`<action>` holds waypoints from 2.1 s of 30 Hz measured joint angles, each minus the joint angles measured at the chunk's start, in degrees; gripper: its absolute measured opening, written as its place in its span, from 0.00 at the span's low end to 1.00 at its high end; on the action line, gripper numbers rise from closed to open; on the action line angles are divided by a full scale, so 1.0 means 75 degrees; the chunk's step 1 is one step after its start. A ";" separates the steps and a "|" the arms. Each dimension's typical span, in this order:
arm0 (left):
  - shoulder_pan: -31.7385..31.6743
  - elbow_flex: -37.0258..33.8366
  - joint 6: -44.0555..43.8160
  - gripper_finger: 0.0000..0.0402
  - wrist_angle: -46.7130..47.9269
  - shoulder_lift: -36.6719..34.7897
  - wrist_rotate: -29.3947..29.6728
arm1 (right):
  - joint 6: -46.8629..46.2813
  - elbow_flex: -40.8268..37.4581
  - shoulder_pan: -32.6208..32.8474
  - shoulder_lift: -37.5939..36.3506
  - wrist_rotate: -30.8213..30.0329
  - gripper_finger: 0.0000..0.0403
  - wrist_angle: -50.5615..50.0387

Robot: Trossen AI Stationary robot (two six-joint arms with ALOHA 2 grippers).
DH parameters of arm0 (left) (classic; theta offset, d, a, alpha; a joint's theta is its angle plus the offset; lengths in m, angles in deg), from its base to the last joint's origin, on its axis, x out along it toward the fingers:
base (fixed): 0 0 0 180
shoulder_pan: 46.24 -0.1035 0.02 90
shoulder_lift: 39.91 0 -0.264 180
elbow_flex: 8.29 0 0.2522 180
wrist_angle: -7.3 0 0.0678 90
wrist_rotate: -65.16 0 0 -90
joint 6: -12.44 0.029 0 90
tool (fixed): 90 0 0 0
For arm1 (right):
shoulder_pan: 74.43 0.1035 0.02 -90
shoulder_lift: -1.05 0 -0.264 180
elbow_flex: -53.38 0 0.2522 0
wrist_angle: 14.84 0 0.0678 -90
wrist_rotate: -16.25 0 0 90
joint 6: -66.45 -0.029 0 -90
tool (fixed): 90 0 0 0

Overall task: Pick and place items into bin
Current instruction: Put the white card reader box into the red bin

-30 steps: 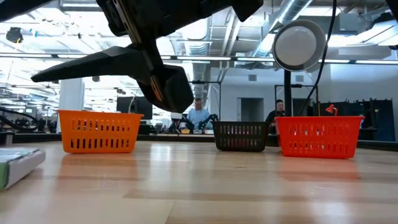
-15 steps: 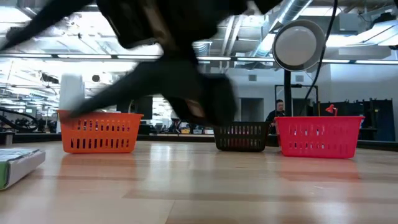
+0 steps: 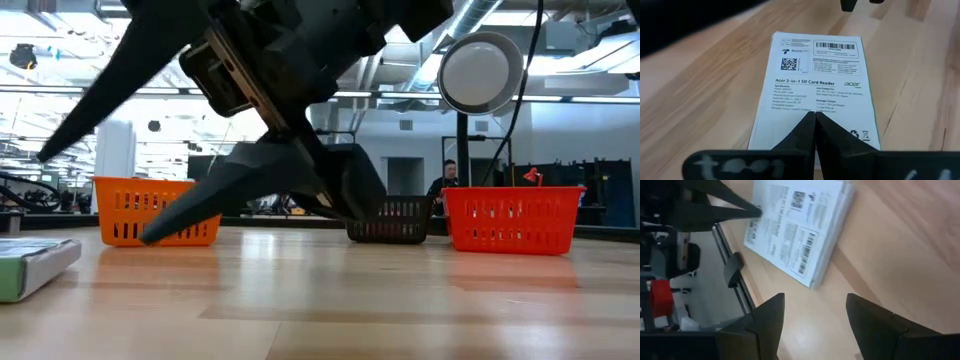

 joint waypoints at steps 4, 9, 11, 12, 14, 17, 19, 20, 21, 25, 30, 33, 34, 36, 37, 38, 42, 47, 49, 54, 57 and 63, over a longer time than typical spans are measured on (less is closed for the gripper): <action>0.0064 0.0395 -0.0143 0.00 0.0647 0.0035 -0.0160 | -0.0052 -0.0003 0.0000 0.0000 0.0006 0.54 0.0002; 0.0087 0.1065 -0.0104 0.00 0.1551 0.0035 -0.0089 | -0.0052 -0.0003 -0.0015 0.0000 0.0006 0.55 -0.0002; 0.0119 0.1283 -0.0091 0.00 0.1794 0.0035 0.0015 | -0.0054 -0.0003 -0.0017 0.0000 0.0006 0.55 -0.0008; 0.0148 0.1343 -0.0112 0.00 0.1919 0.0035 -0.0078 | -0.0052 -0.0003 -0.0017 0.0000 0.0006 0.55 -0.0003; 0.0160 0.1353 -0.0143 0.00 0.2032 0.0035 -0.0555 | -0.0052 -0.0003 -0.0017 0.0000 0.0006 0.55 -0.0003; 0.0204 0.1313 -0.0141 0.00 0.1802 0.0035 -0.1196 | -0.0052 -0.0003 -0.0017 0.0000 0.0009 0.55 -0.0003; 0.0207 0.1192 -0.0141 0.00 0.1610 0.0035 -0.1254 | -0.0052 -0.0003 -0.0017 0.0000 0.0009 0.55 -0.0005; 0.0207 0.1110 -0.0147 0.00 0.1540 0.0035 -0.1289 | -0.0054 -0.0003 -0.0017 0.0000 0.0009 0.55 -0.0006; 0.0207 0.1035 -0.0182 0.00 0.1500 0.0035 -0.1433 | -0.0052 -0.0003 -0.0017 0.0000 0.0009 0.55 -0.0005; 0.0130 0.0596 -0.0186 0.00 0.0986 -0.0020 -0.1911 | -0.0052 -0.0003 -0.0017 0.0000 0.0009 0.56 -0.0003; 0.0142 0.0491 -0.0332 0.00 0.0853 0.0018 -0.1763 | -0.0052 -0.0003 -0.0017 0.0000 0.0009 0.56 -0.0001; 0.0014 0.0488 -0.0197 0.00 0.0865 0.0018 -0.1543 | -0.0046 -0.0003 -0.0052 0.0000 0.0013 0.56 0.0027; -0.0087 0.0485 -0.0081 0.00 0.0859 0.0030 -0.1438 | -0.0048 -0.0003 -0.0068 0.0000 0.0013 0.56 0.0043; -0.0305 0.0483 0.0221 0.00 0.0845 0.0041 -0.1269 | -0.0049 -0.0003 -0.0104 0.0000 0.0012 0.56 0.0119; -0.0427 0.0483 0.0388 0.00 0.0822 0.0041 -0.1244 | -0.0047 -0.0003 -0.0119 0.0000 0.0012 0.56 0.0137; -0.0541 0.0481 0.0601 0.00 0.0760 0.0041 -0.1231 | -0.0046 -0.0003 -0.0123 0.0000 0.0012 0.56 0.0133; -0.1008 0.0428 0.1508 0.00 0.0362 0.0041 -0.0997 | -0.0047 -0.0001 -0.0158 0.0000 0.0013 0.56 0.0025; -0.1328 0.0372 0.2146 0.00 0.0165 0.0029 -0.1144 | 0.0245 0.0009 -0.0127 -0.0023 0.0115 0.56 -0.0453; -0.1289 0.0382 0.2171 0.00 0.0200 0.0033 -0.0980 | 0.0535 0.0017 -0.0111 -0.0050 0.0443 0.56 -0.0465; -0.1137 0.0577 0.1919 0.00 0.0416 0.0035 -0.0646 | 0.0812 0.0060 -0.0069 -0.0265 0.0911 0.56 -0.0703; -0.1063 0.0585 0.1848 0.00 0.0455 0.0035 -0.0653 | 0.0816 0.0066 -0.0027 -0.0344 0.0924 0.56 -0.1342; -0.0944 0.0586 0.1604 0.00 0.0437 0.0035 0.0021 | 0.0177 0.0061 0.0070 -0.0349 0.0598 0.56 -0.2508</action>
